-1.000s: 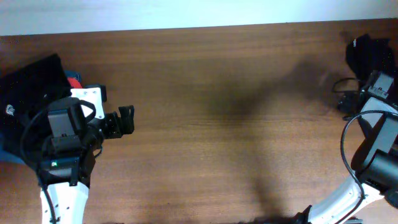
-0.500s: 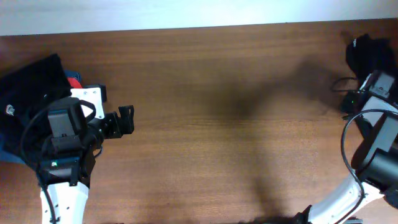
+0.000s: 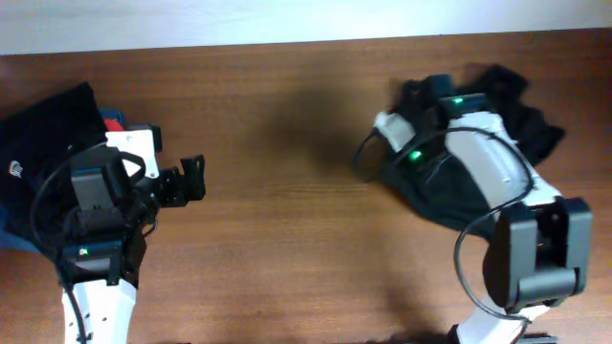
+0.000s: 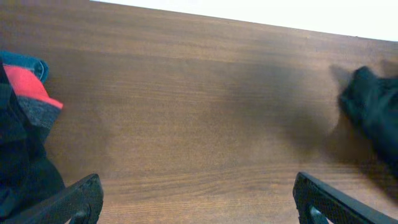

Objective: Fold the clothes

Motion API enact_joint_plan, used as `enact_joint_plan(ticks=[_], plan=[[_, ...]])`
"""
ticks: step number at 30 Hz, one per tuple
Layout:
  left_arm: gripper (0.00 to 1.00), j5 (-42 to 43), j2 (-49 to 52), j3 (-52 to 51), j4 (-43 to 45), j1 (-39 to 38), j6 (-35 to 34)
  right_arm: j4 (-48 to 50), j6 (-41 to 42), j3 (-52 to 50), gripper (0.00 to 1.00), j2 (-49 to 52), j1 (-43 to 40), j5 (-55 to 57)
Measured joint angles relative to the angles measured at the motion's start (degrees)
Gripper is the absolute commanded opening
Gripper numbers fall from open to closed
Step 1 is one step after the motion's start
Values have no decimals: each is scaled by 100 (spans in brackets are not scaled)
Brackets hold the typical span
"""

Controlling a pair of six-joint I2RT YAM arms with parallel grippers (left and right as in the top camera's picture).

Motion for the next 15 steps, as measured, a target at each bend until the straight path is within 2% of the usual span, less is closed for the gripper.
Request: enact_joint_plan(ticks=[5,9,11,12,13,15], plan=[[98,0,4,0,160,0,0,-584,-219,0,4,0,417,142],[98,0,7,0,387,0,0,-1561,-988,-4,4,0,654,-614],[99,0,7,0,461,0,0,-2006,-1394,-4,22,2,839,-981],[99,0,7,0,483,0,0,-2072,-1493,-4,35,0,911,-1071],[99,0,7,0,520,0,0,-2100,-1567,-4,40,2,999,-1152],[99,2,7,0,592,0,0,-2103,-1609,-4,41,2,1108,-1235]])
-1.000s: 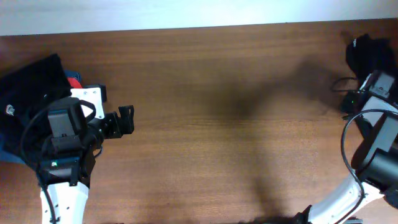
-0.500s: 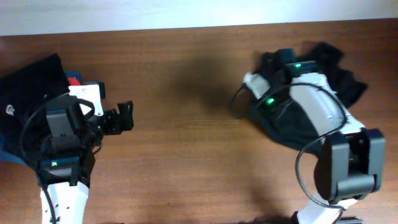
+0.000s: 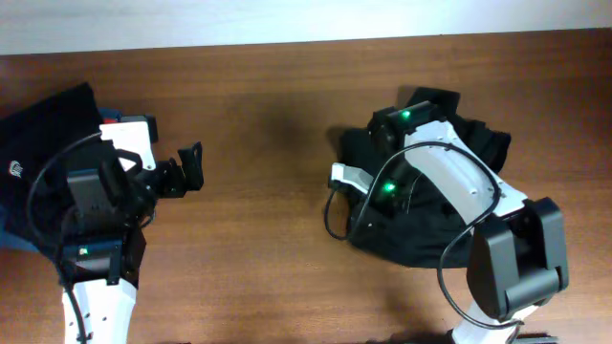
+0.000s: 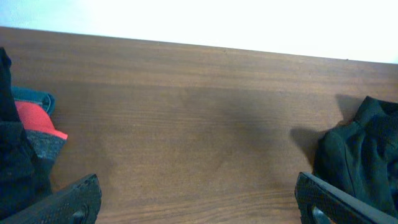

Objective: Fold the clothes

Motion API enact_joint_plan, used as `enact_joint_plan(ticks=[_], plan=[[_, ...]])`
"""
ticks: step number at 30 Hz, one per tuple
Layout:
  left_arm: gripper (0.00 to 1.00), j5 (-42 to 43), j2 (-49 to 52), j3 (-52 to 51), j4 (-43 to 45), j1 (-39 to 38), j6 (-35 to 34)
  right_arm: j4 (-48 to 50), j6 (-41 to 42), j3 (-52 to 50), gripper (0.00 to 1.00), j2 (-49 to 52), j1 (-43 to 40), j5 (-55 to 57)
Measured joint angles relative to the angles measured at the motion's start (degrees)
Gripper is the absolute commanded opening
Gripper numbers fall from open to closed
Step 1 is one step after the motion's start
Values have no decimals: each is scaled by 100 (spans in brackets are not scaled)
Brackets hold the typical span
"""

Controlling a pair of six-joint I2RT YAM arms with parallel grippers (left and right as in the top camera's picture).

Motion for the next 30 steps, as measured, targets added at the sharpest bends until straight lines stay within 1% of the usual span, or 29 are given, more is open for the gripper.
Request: enact_joint_plan(ticks=[2,3,6,8,9,10,11,14,15,17,18,19,21,25,30], plan=[[99,44,0,0,81,0,0,28,-15,0,43,-2,24,-37],[99,87,0,0,127,0,0,74,15,0,46,0,20,-31],[99,428,26,0,332,0,0,520,446,0,46,0,-33,131],[99,719,181,11,472,-83,0,802,1106,39,46,0,-210,498],[100,798,269,22,511,-160,0,844,1224,66,46,-2,-258,575],[99,859,409,44,520,-278,2,905,1637,190,46,0,-396,844],[99,903,551,81,514,-398,0,914,1884,291,46,0,-466,1008],[99,1025,1381,472,417,-1056,0,938,3108,970,48,-35,-894,2109],[99,1058,1679,691,264,-1246,0,949,3342,1078,51,-66,-973,2328],[99,1080,2358,1346,-129,-1561,17,964,3915,1298,61,-306,-1257,2835],[100,1067,2583,1558,-238,-1641,26,1001,4085,1331,70,-407,-1353,2944],[99,1064,2907,1917,-522,-1762,35,1034,4269,1353,81,-557,-1491,3045],[100,1058,3585,2629,-909,-1998,101,1051,4616,1403,85,-925,-1926,3165],[99,1047,4789,3456,-1325,-2594,317,859,4955,1460,85,-1353,-3032,3121],[99,1049,5840,3731,-1108,-3126,457,640,5038,1462,79,-1349,-3670,3034]])
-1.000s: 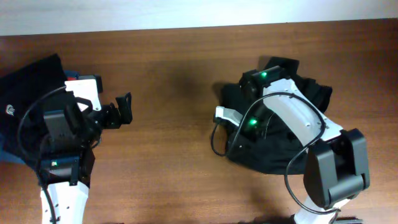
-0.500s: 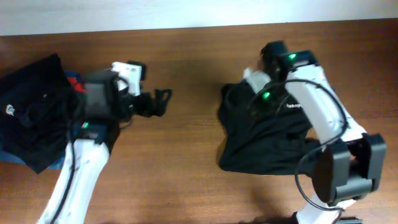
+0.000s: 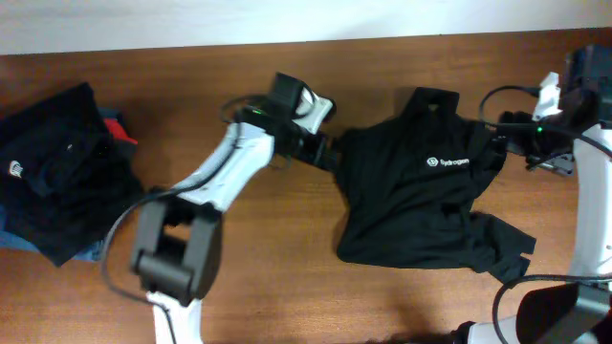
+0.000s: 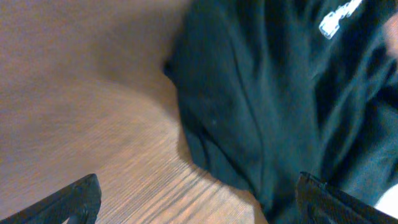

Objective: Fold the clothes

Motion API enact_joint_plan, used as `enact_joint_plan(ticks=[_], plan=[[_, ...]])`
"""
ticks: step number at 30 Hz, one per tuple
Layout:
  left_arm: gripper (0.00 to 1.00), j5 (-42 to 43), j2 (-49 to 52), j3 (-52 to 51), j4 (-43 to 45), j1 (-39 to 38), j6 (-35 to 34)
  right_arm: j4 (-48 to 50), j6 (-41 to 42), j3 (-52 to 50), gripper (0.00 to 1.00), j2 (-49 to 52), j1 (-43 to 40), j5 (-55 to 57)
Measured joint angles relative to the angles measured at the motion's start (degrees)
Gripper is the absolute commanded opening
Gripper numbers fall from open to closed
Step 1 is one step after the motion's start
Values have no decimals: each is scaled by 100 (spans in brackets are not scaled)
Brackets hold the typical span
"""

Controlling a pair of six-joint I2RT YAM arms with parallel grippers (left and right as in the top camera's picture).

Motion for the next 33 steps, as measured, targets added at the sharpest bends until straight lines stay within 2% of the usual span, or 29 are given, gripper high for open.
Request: enact_joint_plan(ticks=[4,9,11,13,14,15,16,17,21,25,30,33], plan=[[99,-2,656,0,459,-245,7,2,7,0,77,0,-94,-22],[99,-177,872,15,1123,-444,76,2,11,0,75,0,-94,-24],[95,-205,907,20,1298,-520,70,2,2,0,73,0,-94,-24],[71,-247,968,17,1556,-616,66,4,13,0,67,0,-94,-24],[50,-264,990,17,1652,-651,90,7,17,0,62,0,-94,-24],[19,-269,1010,17,1764,-684,76,4,17,0,57,0,-94,-22],[5,-278,1027,17,1829,-702,83,4,35,0,54,0,-94,-24],[0,-284,1036,17,1849,-717,74,7,26,0,53,0,-94,-26],[0,-286,1036,20,1794,-697,90,4,20,0,52,0,-94,-22],[0,-575,964,210,1093,-470,90,4,24,0,52,0,-94,-20],[0,-1932,-4,396,-251,291,59,4,20,0,52,0,-94,-22],[0,-2780,-833,566,-1012,1016,-92,-2,20,0,52,0,-94,-22]])
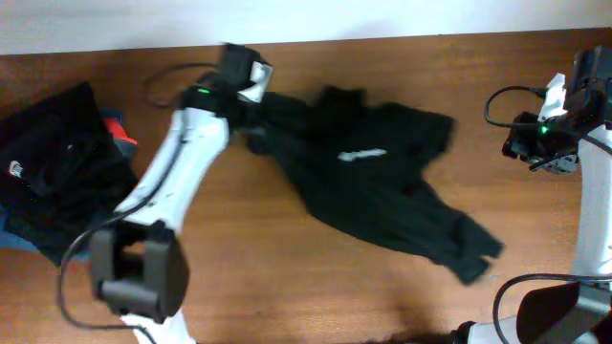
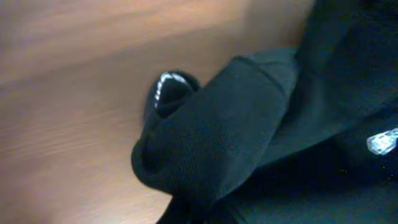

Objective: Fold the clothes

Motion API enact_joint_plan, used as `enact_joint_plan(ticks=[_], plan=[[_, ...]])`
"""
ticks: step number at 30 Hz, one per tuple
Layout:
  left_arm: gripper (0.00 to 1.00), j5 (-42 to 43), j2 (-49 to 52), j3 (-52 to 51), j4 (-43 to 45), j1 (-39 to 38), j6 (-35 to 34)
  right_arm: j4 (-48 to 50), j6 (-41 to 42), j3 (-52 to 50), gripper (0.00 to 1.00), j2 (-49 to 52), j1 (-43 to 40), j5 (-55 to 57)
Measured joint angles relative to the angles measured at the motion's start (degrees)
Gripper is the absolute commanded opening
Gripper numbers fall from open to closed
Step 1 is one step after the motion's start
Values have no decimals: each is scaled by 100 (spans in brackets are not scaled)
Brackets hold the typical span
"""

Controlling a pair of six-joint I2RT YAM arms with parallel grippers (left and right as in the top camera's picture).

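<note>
A black shirt (image 1: 382, 182) with a small white logo (image 1: 361, 153) lies stretched slantwise across the table, from back left to front right. My left gripper (image 1: 251, 113) is at its back-left end, shut on a bunch of the cloth. The left wrist view is filled by that black shirt (image 2: 249, 124), bunched up over the jaws, so the fingers are hidden there; the logo (image 2: 382, 142) shows at the right. My right gripper (image 1: 524, 145) hangs near the table's right side, well apart from the shirt, and looks open with nothing in it.
A pile of dark clothes (image 1: 53, 182) lies at the left edge, with a red garment (image 1: 117, 129) peeking out at its back. The brown table (image 1: 287, 277) ends at a white wall along the back.
My left gripper was open at the shirt's left edge near the middle; now it is shut on the cloth and further left. The shirt has shifted left with it and stretched out. The right arm stayed put.
At first my left gripper was open beside the pile, while the right arm was on the crumpled shirt at the back right. Then the shirt was nearer the middle. Later it lay spread out, the right arm withdrawn to the right edge. Now my left gripper holds it, further left.
</note>
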Motion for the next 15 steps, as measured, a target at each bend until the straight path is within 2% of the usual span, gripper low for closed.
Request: enact_joint_plan(ticks=[7,15], plan=[[0,-446,-184,22,-1460,1016,-391,-356,-284,0,52,0,0,-339],[0,-466,-184,20,-1827,1008,-455,-798,-739,-339,53,-2,306,-848]])
